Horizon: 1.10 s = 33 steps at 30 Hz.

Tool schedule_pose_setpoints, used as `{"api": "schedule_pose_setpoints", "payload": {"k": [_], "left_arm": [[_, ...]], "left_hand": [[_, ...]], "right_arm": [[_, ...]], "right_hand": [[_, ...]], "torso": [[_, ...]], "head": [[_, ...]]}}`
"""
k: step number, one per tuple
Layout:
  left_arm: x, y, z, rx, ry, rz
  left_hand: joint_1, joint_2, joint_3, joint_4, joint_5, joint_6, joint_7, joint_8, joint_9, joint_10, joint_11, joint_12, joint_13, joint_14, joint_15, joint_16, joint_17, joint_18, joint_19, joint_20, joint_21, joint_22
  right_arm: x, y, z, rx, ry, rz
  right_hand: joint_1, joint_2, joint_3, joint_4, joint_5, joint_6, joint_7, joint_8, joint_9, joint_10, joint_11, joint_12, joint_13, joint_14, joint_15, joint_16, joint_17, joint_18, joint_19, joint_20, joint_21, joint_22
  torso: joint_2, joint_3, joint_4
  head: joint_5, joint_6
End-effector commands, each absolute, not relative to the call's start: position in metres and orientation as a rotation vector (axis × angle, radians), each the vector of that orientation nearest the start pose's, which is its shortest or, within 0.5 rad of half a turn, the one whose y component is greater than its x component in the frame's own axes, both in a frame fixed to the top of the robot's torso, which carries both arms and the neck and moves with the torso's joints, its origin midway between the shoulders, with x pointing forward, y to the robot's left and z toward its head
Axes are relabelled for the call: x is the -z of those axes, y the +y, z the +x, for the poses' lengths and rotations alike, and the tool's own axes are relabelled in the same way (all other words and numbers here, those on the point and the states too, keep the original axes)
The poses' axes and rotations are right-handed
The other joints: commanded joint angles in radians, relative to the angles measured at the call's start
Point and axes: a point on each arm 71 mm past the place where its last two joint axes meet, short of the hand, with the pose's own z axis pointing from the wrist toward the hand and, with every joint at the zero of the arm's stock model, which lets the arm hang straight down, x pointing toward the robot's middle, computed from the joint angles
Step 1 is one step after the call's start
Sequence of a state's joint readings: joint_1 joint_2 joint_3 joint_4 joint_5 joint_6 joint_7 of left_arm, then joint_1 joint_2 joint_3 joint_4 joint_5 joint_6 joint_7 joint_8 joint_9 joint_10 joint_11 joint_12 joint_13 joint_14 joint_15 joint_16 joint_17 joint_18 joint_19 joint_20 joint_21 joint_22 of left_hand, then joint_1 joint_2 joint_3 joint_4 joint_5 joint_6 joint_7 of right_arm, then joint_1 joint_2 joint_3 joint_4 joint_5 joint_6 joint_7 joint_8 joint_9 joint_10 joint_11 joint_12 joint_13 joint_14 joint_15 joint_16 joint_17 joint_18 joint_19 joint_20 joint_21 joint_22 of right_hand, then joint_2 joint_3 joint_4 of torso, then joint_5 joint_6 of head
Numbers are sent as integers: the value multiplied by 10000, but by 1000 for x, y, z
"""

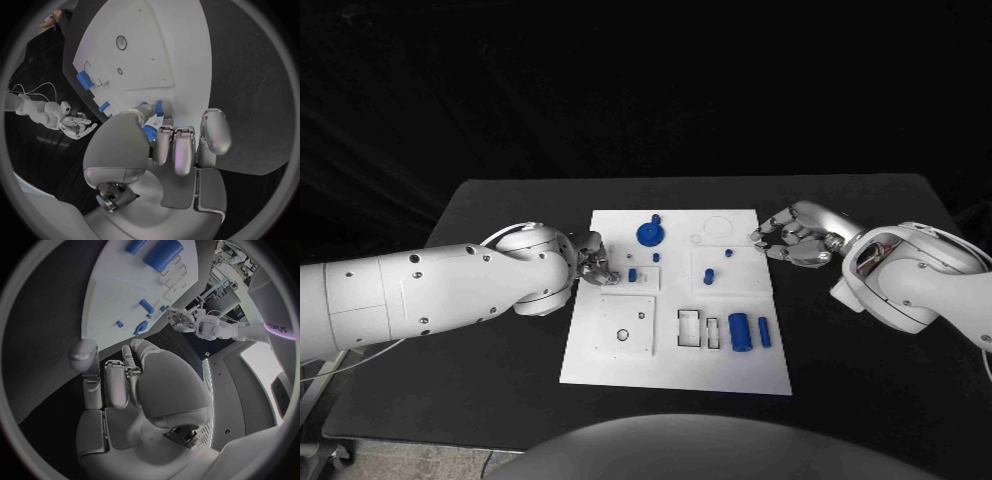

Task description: Assemble the parts on the task board

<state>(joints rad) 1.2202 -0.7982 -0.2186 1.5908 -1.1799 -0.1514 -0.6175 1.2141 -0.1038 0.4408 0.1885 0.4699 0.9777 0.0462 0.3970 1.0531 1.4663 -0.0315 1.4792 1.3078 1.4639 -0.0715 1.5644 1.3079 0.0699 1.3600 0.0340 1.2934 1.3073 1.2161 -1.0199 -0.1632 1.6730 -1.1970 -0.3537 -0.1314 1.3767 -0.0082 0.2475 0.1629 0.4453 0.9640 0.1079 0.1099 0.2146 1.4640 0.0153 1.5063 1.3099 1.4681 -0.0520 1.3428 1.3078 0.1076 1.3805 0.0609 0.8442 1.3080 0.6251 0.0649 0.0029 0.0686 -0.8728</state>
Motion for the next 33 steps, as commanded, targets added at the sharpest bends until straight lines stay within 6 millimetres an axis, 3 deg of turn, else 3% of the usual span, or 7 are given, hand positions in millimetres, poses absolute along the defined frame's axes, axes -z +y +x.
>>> {"api": "schedule_pose_setpoints", "payload": {"k": [1,5,12,33], "left_arm": [[264,190,442,3000,22401,-1656],[265,190,443,3004,22421,-1667],[267,191,444,2938,22473,-1708],[264,193,450,2935,21822,-1752]], "left_hand": [[32,107,87,-13,36,183,-229,-31,-15,350,-85,-43,1874,1069,-77,64,2629,69,21,10,-44,1257],[-50,121,107,-1,-87,186,-218,-36,-14,339,-74,-60,1861,1069,-70,64,2629,71,13,13,-66,1257],[-527,182,-93,185,-835,197,-181,-108,-55,273,-32,-152,1785,1069,-33,64,2629,85,-32,44,-184,1248],[-427,309,-164,39,-477,206,-209,-141,-66,270,-54,-155,1781,1069,-45,64,2629,86,-6,40,-195,1280]], "right_arm": [[213,-249,441,-6741,18366,1337],[213,-249,441,-6732,18377,1341],[214,-250,441,-6709,18425,1347],[218,-250,440,-6689,18509,1368]], "right_hand": [[76,32,53,-33,62,67,5,24,16,277,41,-50,1667,432,30,-54,603,156,-54,-22,-61,987],[76,32,53,-33,62,67,5,24,16,277,41,-50,1667,432,30,-54,603,156,-54,-22,-61,987],[75,34,65,-43,72,70,9,25,17,265,44,-60,1654,427,34,-73,586,161,-65,-20,-101,979],[75,34,65,-43,72,70,9,25,17,265,44,-60,1654,427,34,-73,586,161,-65,-20,-101,979]], "torso": [[-3,-1,0],[3,-1,-2],[11,0,1],[0,0,3]], "head": [[2,2],[4,2],[-16,2],[-22,2]]}}
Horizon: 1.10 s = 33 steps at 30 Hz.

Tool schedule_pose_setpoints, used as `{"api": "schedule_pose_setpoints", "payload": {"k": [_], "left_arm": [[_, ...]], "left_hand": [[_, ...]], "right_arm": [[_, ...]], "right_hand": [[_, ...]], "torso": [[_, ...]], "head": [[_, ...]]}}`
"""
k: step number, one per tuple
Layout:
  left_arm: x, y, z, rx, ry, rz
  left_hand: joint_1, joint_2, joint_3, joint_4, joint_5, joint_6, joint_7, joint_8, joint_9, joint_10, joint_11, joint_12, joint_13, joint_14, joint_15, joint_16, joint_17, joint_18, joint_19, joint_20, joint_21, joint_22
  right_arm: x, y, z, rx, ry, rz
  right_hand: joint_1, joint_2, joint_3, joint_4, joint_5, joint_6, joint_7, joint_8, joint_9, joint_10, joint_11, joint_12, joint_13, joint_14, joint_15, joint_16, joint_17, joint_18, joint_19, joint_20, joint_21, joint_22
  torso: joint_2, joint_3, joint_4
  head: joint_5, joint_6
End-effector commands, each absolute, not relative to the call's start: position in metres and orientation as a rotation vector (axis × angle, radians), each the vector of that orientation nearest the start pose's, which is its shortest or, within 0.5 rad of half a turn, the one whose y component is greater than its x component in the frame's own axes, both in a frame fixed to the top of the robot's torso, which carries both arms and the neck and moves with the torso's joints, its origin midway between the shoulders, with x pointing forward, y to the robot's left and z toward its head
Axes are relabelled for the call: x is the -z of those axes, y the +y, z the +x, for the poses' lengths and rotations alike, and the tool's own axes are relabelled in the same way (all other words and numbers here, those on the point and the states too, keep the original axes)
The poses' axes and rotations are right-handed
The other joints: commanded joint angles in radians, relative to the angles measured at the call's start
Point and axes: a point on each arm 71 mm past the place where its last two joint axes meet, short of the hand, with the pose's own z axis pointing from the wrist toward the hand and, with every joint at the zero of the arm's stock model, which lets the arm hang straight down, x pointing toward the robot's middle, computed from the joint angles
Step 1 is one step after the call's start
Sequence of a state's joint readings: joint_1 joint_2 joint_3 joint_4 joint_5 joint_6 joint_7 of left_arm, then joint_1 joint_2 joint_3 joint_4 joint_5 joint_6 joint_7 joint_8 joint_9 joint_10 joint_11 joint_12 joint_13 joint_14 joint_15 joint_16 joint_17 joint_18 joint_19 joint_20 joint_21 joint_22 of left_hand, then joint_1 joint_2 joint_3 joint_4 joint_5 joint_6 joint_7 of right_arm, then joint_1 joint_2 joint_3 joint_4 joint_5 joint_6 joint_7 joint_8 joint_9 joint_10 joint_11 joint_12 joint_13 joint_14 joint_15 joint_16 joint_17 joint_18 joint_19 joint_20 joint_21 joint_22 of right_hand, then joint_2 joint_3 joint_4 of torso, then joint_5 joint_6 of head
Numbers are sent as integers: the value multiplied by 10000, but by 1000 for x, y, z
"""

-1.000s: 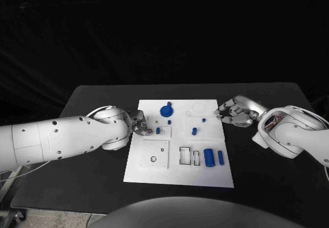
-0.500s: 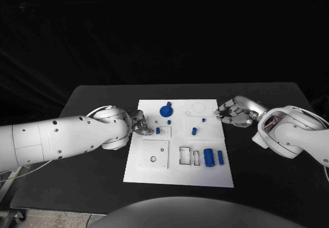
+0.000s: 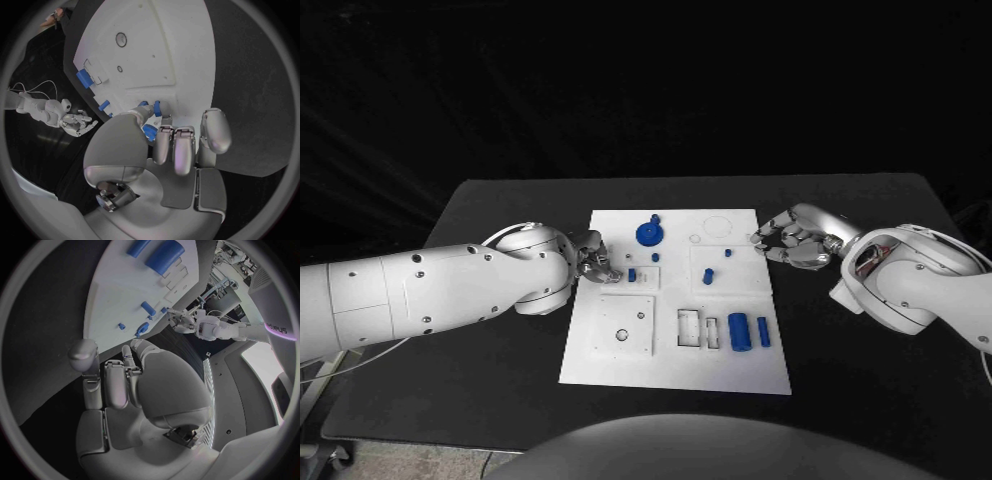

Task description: Assemble the parts on the task board

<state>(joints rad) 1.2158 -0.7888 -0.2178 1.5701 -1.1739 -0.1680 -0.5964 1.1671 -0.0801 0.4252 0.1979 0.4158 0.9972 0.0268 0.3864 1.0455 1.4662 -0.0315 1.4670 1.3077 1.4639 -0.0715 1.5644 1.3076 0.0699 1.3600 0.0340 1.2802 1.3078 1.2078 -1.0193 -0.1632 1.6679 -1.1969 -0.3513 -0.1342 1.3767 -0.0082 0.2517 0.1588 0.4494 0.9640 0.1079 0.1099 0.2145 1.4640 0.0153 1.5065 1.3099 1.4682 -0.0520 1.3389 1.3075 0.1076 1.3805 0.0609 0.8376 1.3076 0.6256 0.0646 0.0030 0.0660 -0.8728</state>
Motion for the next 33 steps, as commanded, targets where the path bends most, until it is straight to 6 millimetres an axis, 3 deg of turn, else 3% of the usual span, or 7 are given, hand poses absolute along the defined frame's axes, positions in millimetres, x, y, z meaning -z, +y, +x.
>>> {"api": "schedule_pose_setpoints", "payload": {"k": [1,26,29,30,33], "left_arm": [[264,193,450,2903,21797,-1724],[266,193,450,2646,22071,-1399],[266,192,449,2663,22125,-1336],[267,191,449,2655,22153,-1313],[267,192,449,2626,22206,-1292]], "left_hand": [[40,70,-11,-55,65,11,-13,-36,9,263,-53,-43,1773,1069,-45,64,2632,87,-8,39,-67,1273],[-52,63,-129,-19,-108,2,7,-66,-6,229,-34,-88,1736,1069,-36,64,2632,96,-36,45,-126,1265],[-284,103,-371,161,-767,18,21,-122,-53,216,-20,-101,1724,1069,-14,64,2632,96,-47,69,-171,1272],[-588,91,-633,411,-1315,29,58,-186,-112,209,9,-108,1716,1063,16,59,2624,96,-52,84,-194,1278],[-1172,58,-1211,847,-2072,65,130,-334,-251,189,69,-128,1697,1046,61,46,2601,97,-55,124,-230,1292]], "right_arm": [[218,-250,440,-6685,18514,1370],[222,-251,439,-6668,18624,1381],[222,-250,439,-6670,18629,1380],[222,-250,439,-6670,18630,1380],[222,-250,440,-6666,18633,1381]], "right_hand": [[75,34,24,-1,31,70,9,25,17,266,44,-61,1654,427,34,-34,589,161,-64,-20,-34,983],[74,36,36,-11,40,67,12,22,16,260,47,-66,1647,422,37,-49,577,164,-72,-19,-61,977],[74,36,36,-11,40,67,12,22,16,260,47,-66,1647,422,37,-49,577,164,-72,-19,-61,977],[74,36,36,-11,40,67,12,22,16,260,47,-66,1647,422,37,-49,577,164,-72,-19,-61,977],[74,36,36,-11,40,67,12,22,16,260,47,-66,1647,422,37,-49,577,164,-72,-19,-61,977]], "torso": [[-5,4,2],[-1,1,-1],[-1,3,2],[-1,3,2],[-2,2,-2]], "head": [[1,2],[28,2],[35,2],[33,2],[36,2]]}}
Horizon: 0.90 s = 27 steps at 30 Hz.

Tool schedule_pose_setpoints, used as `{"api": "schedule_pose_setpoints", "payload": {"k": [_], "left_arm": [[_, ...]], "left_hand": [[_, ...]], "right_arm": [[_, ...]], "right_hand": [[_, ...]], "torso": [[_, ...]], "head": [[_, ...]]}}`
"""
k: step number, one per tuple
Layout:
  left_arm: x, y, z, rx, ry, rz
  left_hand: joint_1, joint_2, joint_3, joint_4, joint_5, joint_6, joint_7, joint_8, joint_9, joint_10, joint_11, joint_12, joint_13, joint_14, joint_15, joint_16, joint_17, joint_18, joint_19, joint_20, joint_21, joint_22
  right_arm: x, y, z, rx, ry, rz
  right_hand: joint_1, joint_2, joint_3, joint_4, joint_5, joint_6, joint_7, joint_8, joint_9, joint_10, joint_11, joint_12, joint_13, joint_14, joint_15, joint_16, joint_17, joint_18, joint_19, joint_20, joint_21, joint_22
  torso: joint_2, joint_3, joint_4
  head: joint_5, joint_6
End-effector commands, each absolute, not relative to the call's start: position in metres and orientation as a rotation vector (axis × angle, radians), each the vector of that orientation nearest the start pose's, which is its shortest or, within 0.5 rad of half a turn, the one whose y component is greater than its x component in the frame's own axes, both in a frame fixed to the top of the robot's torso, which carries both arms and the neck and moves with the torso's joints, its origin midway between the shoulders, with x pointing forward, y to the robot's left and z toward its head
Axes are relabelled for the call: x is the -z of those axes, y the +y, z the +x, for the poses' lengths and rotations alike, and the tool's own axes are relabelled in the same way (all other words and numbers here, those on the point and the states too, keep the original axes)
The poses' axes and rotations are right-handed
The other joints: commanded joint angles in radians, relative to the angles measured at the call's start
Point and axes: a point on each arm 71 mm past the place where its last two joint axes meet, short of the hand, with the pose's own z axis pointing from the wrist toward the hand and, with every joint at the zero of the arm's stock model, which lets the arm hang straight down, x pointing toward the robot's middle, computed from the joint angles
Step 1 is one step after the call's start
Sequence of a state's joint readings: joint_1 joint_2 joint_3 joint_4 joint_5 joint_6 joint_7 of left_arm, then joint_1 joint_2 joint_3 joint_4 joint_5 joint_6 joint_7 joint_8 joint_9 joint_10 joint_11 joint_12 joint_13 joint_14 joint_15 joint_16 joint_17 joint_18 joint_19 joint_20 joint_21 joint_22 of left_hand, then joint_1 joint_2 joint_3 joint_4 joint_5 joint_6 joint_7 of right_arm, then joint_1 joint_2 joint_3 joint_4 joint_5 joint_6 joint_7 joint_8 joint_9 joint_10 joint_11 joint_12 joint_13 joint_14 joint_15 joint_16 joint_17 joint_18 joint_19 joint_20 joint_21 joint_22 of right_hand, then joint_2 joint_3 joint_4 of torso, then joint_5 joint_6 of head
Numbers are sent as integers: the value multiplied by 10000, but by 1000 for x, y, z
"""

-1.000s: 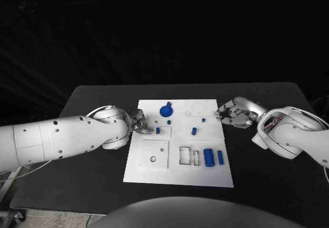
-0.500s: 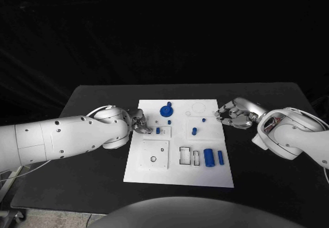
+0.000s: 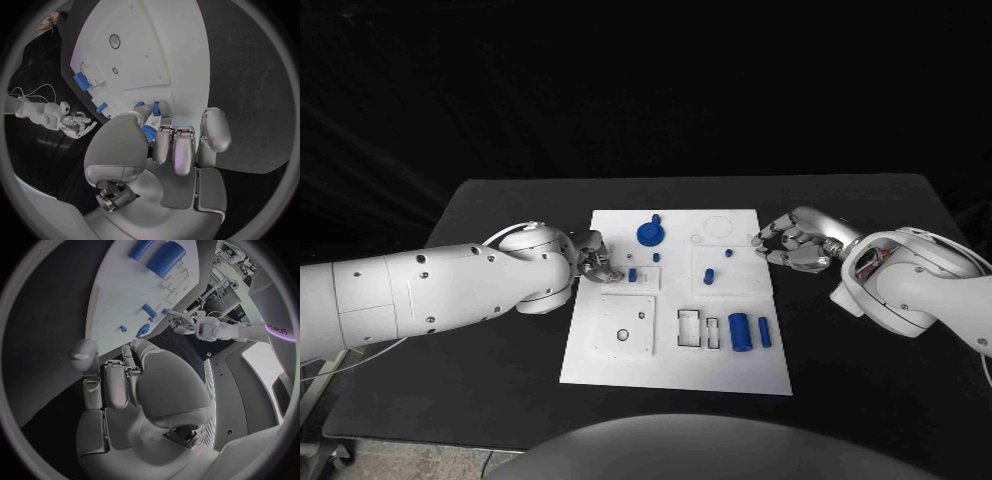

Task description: Assemble the parts on the task board

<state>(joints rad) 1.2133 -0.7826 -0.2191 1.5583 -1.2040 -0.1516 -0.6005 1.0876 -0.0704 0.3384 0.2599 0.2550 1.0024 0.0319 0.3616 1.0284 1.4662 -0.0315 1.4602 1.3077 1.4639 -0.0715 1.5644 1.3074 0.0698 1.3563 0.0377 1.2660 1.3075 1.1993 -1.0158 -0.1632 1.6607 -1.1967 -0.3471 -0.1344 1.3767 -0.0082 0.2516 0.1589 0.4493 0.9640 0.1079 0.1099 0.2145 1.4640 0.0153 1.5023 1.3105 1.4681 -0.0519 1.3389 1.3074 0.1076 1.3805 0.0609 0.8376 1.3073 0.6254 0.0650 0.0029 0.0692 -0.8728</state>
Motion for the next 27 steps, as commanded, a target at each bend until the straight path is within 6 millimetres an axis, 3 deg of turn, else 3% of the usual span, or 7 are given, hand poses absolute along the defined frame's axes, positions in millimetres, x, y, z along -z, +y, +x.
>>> {"api": "schedule_pose_setpoints", "payload": {"k": [1,4,9,14,19,23,27], "left_arm": [[267,192,449,2625,22214,-1296],[267,193,449,2621,22211,-1334],[267,195,450,2655,22155,-1463],[267,197,452,2665,22054,-1605],[267,199,453,2604,22009,-1698],[267,200,454,2627,21902,-1785],[266,200,455,2751,21760,-1861]], "left_hand": [[-564,-10,-511,283,-658,33,95,-127,-120,182,87,-67,1692,1045,77,45,2601,101,-21,95,-103,1298],[-1079,137,-976,318,-812,76,109,-235,-215,171,109,-71,1686,1042,94,43,2598,105,-19,128,-134,1320],[-2090,573,-1825,344,-237,174,104,-260,-204,178,123,-41,1705,1050,91,49,2609,101,3,156,-163,1387],[-2324,891,-2121,345,23,197,88,-159,-92,194,104,-14,1724,1058,96,55,2619,104,26,137,-161,1428],[-2341,1186,-2303,338,543,180,66,-45,54,196,88,-5,1727,1065,83,60,2628,101,44,128,-167,1467],[-2285,1439,-2415,338,1332,146,36,104,249,197,65,0,1729,1068,64,62,2632,99,61,112,-177,1506],[-2189,1573,-2470,337,1877,85,15,208,407,206,48,15,1738,1069,50,64,2634,95,83,99,-181,1539]], "right_arm": [[222,-250,440,-6663,18637,1382],[222,-250,440,-6659,18645,1381],[222,-250,440,-6662,18663,1373],[223,-250,440,-6679,18686,1378],[223,-250,440,-6678,18706,1381],[223,-250,440,-6676,18719,1379],[223,-250,440,-6680,18731,1373]], "right_hand": [[73,36,37,-12,41,66,12,22,16,260,47,-25,1641,422,37,-49,578,164,-72,-18,-62,980],[73,36,37,-12,41,66,12,22,16,260,47,-25,1641,422,37,-49,578,164,-72,-18,-62,980],[73,36,37,-12,41,66,12,22,16,260,47,-25,1641,422,37,-49,578,164,-72,-18,-62,980],[69,40,50,-21,50,71,14,24,16,247,53,-37,1626,414,41,-76,555,168,-81,-17,-95,973],[69,40,50,-21,50,71,14,24,16,247,53,-37,1626,414,41,-76,555,168,-81,-17,-95,973],[67,42,54,-23,52,74,14,26,17,222,55,-58,1597,409,42,-92,541,172,-88,-16,-121,967],[66,45,57,-24,53,79,14,28,18,199,57,-78,1569,402,44,-116,520,177,-96,-15,-151,960]], "torso": [[0,0,2],[-1,-1,5],[0,-3,3],[3,-3,4],[2,-3,-1],[-2,-3,2],[1,-4,-1]], "head": [[3,2],[4,2],[6,2],[10,2],[21,2],[7,2],[-4,2]]}}
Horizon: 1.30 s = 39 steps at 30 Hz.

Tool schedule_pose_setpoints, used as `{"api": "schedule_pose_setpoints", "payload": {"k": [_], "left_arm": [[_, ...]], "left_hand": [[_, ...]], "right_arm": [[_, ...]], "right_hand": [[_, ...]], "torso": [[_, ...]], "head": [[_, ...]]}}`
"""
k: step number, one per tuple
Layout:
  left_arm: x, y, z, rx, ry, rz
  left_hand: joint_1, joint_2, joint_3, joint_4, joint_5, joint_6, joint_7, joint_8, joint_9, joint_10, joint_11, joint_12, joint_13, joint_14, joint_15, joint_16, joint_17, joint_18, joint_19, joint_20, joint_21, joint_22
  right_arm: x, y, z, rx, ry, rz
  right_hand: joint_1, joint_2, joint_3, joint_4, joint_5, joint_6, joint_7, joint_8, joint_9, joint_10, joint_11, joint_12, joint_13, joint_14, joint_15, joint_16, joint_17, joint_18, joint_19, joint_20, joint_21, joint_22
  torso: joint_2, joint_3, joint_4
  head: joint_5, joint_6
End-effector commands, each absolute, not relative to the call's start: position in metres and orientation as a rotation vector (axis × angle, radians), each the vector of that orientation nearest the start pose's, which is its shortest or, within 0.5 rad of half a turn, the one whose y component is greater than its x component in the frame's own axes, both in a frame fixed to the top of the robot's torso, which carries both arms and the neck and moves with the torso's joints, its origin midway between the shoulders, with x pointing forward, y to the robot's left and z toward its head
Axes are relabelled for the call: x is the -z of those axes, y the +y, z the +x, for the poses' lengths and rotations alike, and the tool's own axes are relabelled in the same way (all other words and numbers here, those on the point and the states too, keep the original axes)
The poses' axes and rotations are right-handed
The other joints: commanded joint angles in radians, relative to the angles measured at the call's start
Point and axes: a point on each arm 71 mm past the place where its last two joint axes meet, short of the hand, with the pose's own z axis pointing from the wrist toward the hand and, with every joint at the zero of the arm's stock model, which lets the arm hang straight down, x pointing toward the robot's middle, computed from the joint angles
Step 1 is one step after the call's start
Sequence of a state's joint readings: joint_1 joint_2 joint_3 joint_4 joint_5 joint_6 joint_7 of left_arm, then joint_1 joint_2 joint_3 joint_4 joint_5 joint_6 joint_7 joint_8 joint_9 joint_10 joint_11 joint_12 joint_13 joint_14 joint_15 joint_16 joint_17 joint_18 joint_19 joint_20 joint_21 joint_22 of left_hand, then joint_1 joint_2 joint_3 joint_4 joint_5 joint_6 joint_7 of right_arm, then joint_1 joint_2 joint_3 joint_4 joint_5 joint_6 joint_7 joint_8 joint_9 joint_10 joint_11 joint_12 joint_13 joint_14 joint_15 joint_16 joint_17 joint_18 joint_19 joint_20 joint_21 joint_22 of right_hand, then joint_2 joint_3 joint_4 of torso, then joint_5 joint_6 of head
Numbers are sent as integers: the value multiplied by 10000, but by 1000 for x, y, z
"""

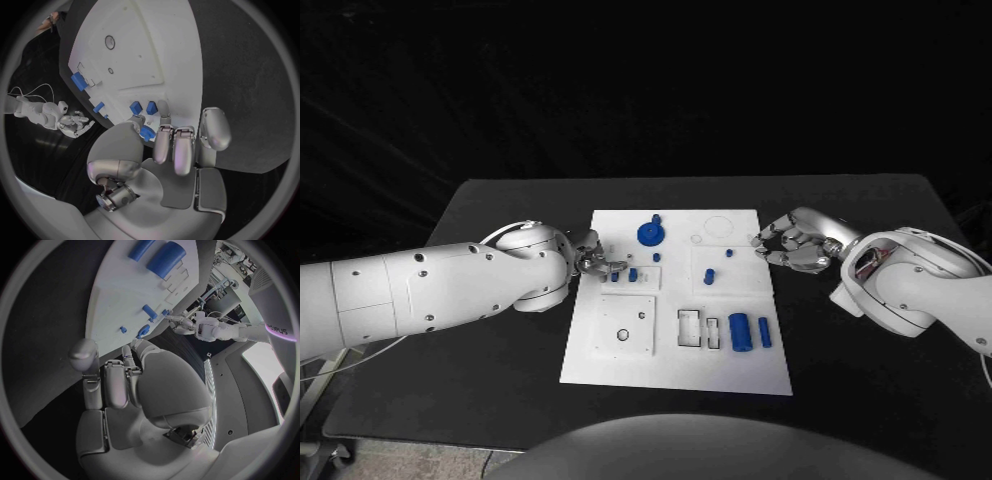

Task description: Assemble the parts on the task board

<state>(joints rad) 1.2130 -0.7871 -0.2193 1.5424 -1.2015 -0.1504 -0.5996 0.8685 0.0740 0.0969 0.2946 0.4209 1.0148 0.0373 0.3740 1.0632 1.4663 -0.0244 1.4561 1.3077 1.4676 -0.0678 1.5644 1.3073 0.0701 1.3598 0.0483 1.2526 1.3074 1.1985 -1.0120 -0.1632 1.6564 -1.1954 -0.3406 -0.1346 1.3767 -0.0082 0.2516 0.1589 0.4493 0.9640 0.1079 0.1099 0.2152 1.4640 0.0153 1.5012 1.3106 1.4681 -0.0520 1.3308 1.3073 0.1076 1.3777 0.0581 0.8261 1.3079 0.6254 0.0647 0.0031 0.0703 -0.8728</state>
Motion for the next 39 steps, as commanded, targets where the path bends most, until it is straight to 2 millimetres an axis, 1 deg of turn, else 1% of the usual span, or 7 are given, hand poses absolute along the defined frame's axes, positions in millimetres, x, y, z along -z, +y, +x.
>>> {"api": "schedule_pose_setpoints", "payload": {"k": [1,8,14,22,26,30,39], "left_arm": [[266,199,455,2811,21711,-1901],[261,196,459,3424,21118,-2329],[243,196,469,4644,19160,-3196],[215,195,483,6149,16886,-3136],[205,187,488,7124,16161,-1935],[205,173,489,7748,16244,-362],[212,144,487,7495,16077,4056]], "left_hand": [[30,143,-53,-14,280,-51,-42,95,77,206,-26,56,1737,1032,11,64,2635,92,51,-9,-47,1545],[190,161,-37,-19,462,-75,-60,146,153,254,-44,115,1782,1032,-4,64,2635,73,116,-20,26,1586],[423,-110,-208,-32,76,-111,-91,225,264,441,-81,345,1960,1032,-42,64,2635,23,289,-54,250,1676],[2748,-824,-47,-386,-305,-1282,160,-281,-39,207,88,-12,1650,1032,54,64,2635,3,377,-22,292,1688],[3970,-970,121,-678,-439,-2179,537,-594,-401,-1294,329,-2003,94,1032,274,64,2635,35,222,136,61,1625],[5394,-1106,846,-1069,-1614,-2695,672,-681,-739,-5488,517,-7102,-3537,663,350,-229,2130,-1,286,280,171,1667],[6225,-1875,1523,-1065,-2176,-3462,356,-861,-1615,-7113,765,-9020,-5189,-174,429,-1073,801,-2,296,348,229,1696]], "right_arm": [[223,-250,440,-6681,18735,1372],[223,-250,440,-6702,18721,1369],[223,-250,441,-6792,18596,1353],[222,-250,442,-6898,18530,1279],[222,-250,442,-6991,18442,1249],[220,-249,440,-7277,18239,1131],[215,-245,439,-8036,17737,739]], "right_hand": [[64,47,61,-26,55,86,14,31,12,187,60,-78,1554,396,46,-58,501,181,-75,14,-60,949],[54,52,77,-37,59,121,14,50,20,144,75,-116,1505,372,56,-133,438,194,-102,19,-153,928],[39,23,73,-48,61,113,22,45,18,124,74,-136,1481,361,60,-162,414,199,-115,23,-195,918],[-72,-75,43,-32,107,101,27,34,13,64,61,-191,1415,325,60,-257,338,215,-154,31,-305,893],[-82,-70,58,-33,130,106,20,35,13,30,60,-221,1376,305,59,-311,293,227,-180,33,-385,875],[-66,-56,93,-56,167,138,8,51,20,38,48,-215,1388,303,55,-300,305,216,-170,33,-325,889],[-82,-77,117,-71,252,220,-16,94,38,48,17,-207,1399,301,35,-293,313,190,-132,25,-158,931]], "torso": [[5,-1,-4],[8,-5,-12],[4,-6,-7],[4,-11,-2],[-3,-5,-6],[10,-13,0],[5,-8,-15]], "head": [[-22,2],[-37,2],[-77,2],[-74,2],[-62,2],[-46,2],[19,2]]}}
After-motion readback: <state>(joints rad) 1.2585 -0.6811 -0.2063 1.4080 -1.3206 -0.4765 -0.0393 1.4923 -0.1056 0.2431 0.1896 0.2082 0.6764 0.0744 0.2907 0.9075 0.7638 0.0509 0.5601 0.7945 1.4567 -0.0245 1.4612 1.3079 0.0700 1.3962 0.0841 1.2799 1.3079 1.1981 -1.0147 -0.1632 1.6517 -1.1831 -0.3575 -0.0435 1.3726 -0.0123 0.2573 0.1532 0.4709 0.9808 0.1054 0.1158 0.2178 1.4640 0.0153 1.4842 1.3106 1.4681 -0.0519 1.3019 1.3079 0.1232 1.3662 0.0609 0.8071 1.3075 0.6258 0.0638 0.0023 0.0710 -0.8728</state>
